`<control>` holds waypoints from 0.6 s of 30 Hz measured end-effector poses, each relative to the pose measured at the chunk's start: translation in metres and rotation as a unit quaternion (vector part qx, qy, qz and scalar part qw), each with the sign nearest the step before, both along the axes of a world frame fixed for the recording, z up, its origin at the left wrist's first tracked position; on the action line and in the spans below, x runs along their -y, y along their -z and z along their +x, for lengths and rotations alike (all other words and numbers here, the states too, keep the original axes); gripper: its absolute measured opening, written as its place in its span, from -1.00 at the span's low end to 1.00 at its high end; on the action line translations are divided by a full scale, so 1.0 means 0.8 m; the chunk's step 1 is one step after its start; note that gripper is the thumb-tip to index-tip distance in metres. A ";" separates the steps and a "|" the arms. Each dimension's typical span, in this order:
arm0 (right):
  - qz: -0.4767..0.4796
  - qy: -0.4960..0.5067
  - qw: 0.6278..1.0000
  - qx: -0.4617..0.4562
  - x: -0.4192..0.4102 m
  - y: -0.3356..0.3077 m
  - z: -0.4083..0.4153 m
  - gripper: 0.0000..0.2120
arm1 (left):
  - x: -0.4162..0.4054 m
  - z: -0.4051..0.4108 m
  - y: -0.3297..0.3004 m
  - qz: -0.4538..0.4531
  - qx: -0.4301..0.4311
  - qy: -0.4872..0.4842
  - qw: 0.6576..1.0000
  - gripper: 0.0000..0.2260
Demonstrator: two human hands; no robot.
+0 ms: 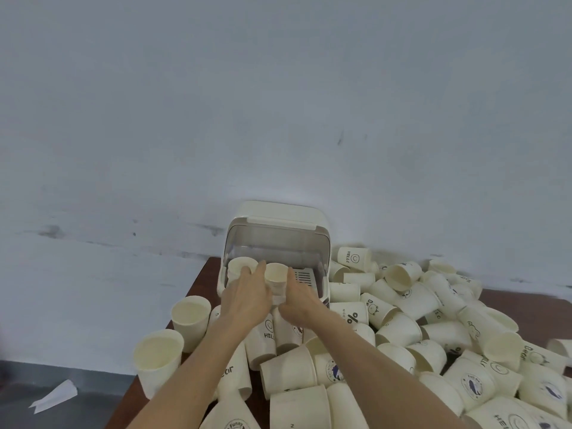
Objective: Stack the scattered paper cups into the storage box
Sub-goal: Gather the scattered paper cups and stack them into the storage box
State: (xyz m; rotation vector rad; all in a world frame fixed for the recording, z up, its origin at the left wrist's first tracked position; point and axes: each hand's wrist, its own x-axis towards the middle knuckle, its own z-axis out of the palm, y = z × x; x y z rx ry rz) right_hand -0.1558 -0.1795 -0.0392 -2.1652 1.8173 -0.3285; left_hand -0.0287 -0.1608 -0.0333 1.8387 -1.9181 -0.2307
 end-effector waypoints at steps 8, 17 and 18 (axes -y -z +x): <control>-0.100 -0.020 0.994 0.031 -0.069 -0.001 -0.041 -0.67 | -0.085 -0.037 -0.047 -0.075 -0.070 0.070 0.992 -0.63; -0.150 -0.013 0.987 0.060 -0.169 -0.037 -0.096 -0.62 | -0.138 -0.067 -0.025 -0.101 -0.128 0.112 0.980 -0.67; -0.157 -0.013 0.986 0.062 -0.180 -0.039 -0.102 -0.61 | -0.142 -0.068 -0.021 -0.101 -0.132 0.113 0.980 -0.68</control>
